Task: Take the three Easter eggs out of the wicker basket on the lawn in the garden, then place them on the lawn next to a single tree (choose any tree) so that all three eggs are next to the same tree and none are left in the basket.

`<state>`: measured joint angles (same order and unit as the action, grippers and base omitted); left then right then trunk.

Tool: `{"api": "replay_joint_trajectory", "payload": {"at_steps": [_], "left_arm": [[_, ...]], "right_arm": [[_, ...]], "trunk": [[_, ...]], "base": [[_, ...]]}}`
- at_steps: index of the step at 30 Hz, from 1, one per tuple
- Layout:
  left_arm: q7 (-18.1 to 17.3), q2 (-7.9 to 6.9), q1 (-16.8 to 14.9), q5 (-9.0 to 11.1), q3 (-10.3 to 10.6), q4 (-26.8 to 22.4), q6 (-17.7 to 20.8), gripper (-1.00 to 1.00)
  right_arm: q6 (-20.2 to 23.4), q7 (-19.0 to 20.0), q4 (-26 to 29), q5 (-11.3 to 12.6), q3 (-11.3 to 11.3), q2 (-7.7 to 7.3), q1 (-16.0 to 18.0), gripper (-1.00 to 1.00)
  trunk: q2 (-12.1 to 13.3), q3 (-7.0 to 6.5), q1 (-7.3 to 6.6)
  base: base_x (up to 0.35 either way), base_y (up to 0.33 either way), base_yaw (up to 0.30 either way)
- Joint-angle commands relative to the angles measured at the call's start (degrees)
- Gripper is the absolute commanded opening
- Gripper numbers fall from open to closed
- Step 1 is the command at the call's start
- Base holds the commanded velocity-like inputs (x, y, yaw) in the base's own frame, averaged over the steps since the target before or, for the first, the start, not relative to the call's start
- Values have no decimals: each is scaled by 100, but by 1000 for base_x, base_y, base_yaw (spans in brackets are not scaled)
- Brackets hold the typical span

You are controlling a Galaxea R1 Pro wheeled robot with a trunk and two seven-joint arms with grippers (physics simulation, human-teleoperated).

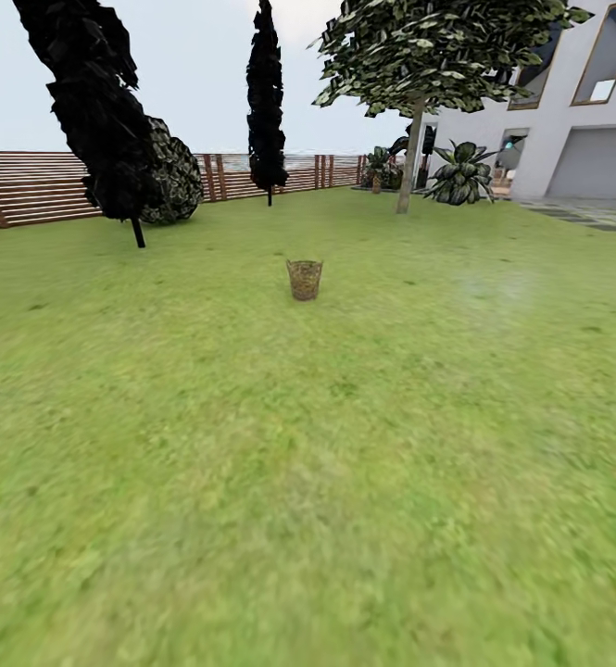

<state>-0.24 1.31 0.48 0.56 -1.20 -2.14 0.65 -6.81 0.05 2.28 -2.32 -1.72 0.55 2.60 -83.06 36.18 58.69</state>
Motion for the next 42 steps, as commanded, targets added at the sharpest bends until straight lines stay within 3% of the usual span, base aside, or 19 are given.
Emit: {"api": "replay_joint_trajectory", "payload": {"at_steps": [1,32,36,39,42], "left_arm": [[-2,2,3,6,-11,-14,8,100],[36,-4,5,9,-13,-21,5,100],[43,0,4,20,-125,-23,1,100],[49,-4,1,23,-487,-30,-27,100],[50,-7,2,23,-627,-29,-114,100]], "right_arm": [[-9,-3,-10,-23,-13,-1,3,100],[-14,-5,-193,-34,-13,36,3,100],[-15,-5,-193,-36,-13,41,3,100],[-21,-6,-193,-39,-13,42,3,100],[-22,-7,-193,-40,-13,42,3,100]], "trunk": [[-1,4,3],[-1,4,3],[-1,4,3],[-1,4,3],[-1,4,3]], "base": [[332,0,0],[332,0,0],[335,0,0],[335,0,0],[335,0,0]]}}
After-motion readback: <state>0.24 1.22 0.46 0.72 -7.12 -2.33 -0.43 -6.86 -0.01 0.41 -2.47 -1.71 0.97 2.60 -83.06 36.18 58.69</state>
